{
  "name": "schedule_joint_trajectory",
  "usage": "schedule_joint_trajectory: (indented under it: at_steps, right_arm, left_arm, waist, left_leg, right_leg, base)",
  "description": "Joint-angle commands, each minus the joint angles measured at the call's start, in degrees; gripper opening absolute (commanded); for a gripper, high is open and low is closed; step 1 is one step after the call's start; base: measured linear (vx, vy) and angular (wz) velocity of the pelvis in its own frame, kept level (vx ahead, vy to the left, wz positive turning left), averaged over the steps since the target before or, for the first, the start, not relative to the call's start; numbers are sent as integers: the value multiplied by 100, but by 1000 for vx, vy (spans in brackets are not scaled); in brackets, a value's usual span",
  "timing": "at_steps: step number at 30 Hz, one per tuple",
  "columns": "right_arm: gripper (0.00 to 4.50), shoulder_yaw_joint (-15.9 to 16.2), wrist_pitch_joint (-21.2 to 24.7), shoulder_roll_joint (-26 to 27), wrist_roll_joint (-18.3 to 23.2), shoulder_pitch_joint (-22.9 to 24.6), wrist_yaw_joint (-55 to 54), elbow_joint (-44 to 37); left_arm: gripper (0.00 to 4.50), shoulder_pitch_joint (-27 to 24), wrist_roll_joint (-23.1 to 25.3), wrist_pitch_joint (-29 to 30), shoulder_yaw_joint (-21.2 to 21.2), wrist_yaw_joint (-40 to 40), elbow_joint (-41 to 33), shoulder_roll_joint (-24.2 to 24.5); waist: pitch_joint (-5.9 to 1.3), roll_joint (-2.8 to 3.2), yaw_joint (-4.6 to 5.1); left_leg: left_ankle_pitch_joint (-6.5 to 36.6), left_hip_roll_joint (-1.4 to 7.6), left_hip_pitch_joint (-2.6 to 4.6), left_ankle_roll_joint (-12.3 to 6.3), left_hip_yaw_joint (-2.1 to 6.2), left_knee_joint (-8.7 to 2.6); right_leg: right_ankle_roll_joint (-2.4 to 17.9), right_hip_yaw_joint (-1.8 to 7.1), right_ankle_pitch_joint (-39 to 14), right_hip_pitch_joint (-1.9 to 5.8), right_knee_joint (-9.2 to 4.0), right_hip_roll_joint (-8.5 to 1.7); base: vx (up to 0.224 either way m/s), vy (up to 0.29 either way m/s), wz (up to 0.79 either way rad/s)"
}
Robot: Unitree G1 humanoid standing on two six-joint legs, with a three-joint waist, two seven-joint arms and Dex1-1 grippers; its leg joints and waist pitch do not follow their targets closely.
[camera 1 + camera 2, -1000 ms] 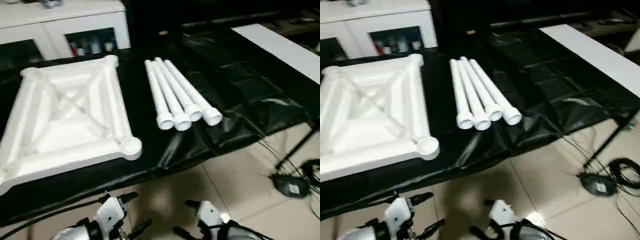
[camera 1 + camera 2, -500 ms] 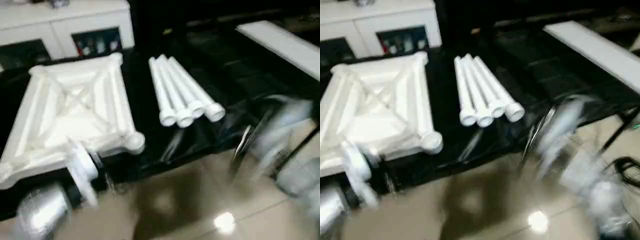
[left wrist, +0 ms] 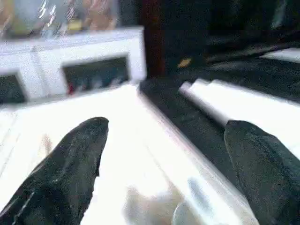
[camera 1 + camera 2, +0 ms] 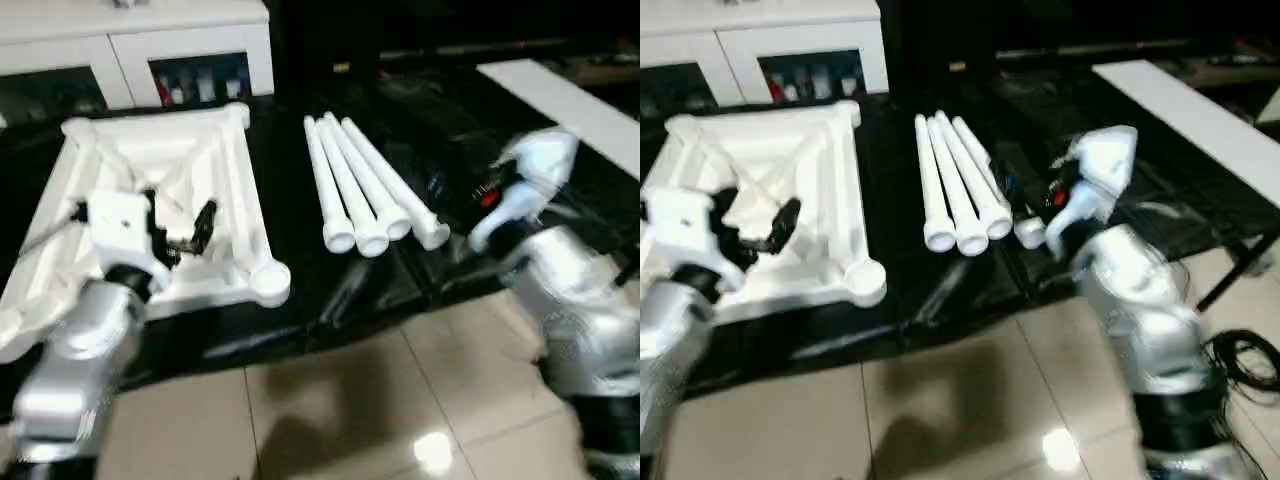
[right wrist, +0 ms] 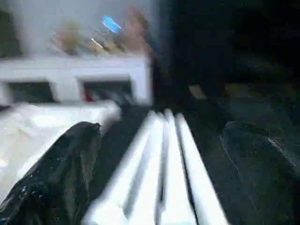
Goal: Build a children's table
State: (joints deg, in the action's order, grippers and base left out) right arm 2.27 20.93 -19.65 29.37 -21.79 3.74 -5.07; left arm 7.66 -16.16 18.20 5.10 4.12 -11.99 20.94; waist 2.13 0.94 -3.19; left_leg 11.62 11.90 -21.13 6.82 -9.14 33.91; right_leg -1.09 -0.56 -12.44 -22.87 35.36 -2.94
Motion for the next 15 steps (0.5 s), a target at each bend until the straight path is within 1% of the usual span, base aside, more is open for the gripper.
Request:
schedule_joint_trajectory:
  at_steps: [1,2,3,4,5,6,7,9,10,11,12,13,14,15]
  right_arm:
    - [450,-5,-113,148,-243,-85,-131,206]
    - [450,117,-147,194,-584,-122,-156,310]
    - [450,213,-163,192,-743,-133,-163,329]
    - [450,215,-160,194,-742,-133,-166,328]
    - [450,258,-71,263,-712,-133,-262,277]
    - [450,245,-60,293,-644,-116,-252,241]
    - [450,254,-53,323,-659,-122,-267,239]
    - [450,318,-194,275,-706,-129,-37,257]
    - [450,319,-182,253,-691,-143,25,216]
    - [450,266,-72,280,-660,-247,-50,251]
    - [450,213,-17,324,-687,-302,-102,299]
    - [450,202,-6,333,-693,-313,-112,308]
    - [450,136,160,370,-789,-357,-311,358]
    - [450,34,237,429,-883,-388,-483,417]
  left_arm:
    - [443,171,-3,80,36,-263,153,-223]
    - [443,207,-40,216,85,-380,114,-400]
    - [443,154,54,267,32,-417,21,-406]
    - [443,150,59,268,29,-418,17,-406]
    - [443,-11,206,303,-79,-473,-115,-417]
    - [443,-85,172,351,-58,-516,-143,-461]
    - [443,-115,257,347,-69,-584,-98,-474]
    - [443,-47,173,181,133,-803,86,-728]
    - [443,91,109,59,360,-1072,183,-910]
    - [443,460,33,55,751,-1511,401,-1032]
    - [443,618,54,116,870,-1645,479,-1034]
    - [443,649,58,128,893,-1672,494,-1034]
    - [443,826,335,208,845,-1736,597,-854]
    - [443,1062,620,505,794,-1942,699,-738]
  waist:
    - [-352,5,-19]
    - [-350,-29,-24]
    - [-348,-35,-44]
    - [-352,-23,-60]
    - [-346,-44,-62]
    - [-341,-39,-62]
    - [-345,-30,-66]
    - [-345,-31,-54]
    - [-340,-51,-31]
    - [-337,-42,-26]
    - [-333,-23,-37]
    - [-330,-36,-26]
    - [-340,-33,-23]
    - [-328,-30,-17]
  left_leg:
    - [444,-27,26,236,-44,-332]
    - [345,-17,25,211,-50,-323]
    - [233,-20,13,201,-46,-314]
    - [183,-16,13,190,-41,-308]
    - [116,-27,-4,108,-41,-300]
    - [115,-34,-6,90,-46,-299]
    - [130,-30,-3,85,-45,-294]
    - [173,-28,8,52,-52,-288]
    - [216,-28,4,41,-65,-281]
    - [294,-32,18,33,-72,-276]
    - [308,-41,26,34,-63,-276]
    - [330,-46,21,37,-58,-280]
    - [318,-47,13,63,-35,-287]
    - [357,-43,24,88,-34,-286]
  right_leg:
    - [689,141,262,307,-293,-202]
    - [713,139,466,303,-293,-198]
    - [737,133,657,316,-275,-198]
    - [732,129,738,317,-261,-201]
    - [679,131,896,335,-248,-200]
    - [658,131,899,330,-253,-199]
    - [656,132,911,330,-248,-204]
    - [659,133,895,324,-258,-192]
    - [686,141,884,323,-266,-182]
    - [746,148,818,322,-278,-173]
    - [742,141,758,312,-281,-177]
    - [720,137,674,316,-286,-174]
    - [672,122,539,335,-281,-186]
    - [602,120,387,303,-288,-182]
  base:
    - [0,0,0]
    - [0,0,0]
    - [0,0,0]
    - [0,0,0]
    - [0,0,0]
    - [0,0,0]
    - [0,0,0]
    - [0,0,0]
    - [0,0,0]
    - [0,0,0]
    - [0,0,0]
    - [0,0,0]
    - [0,0,0]
    - [0,0,0]
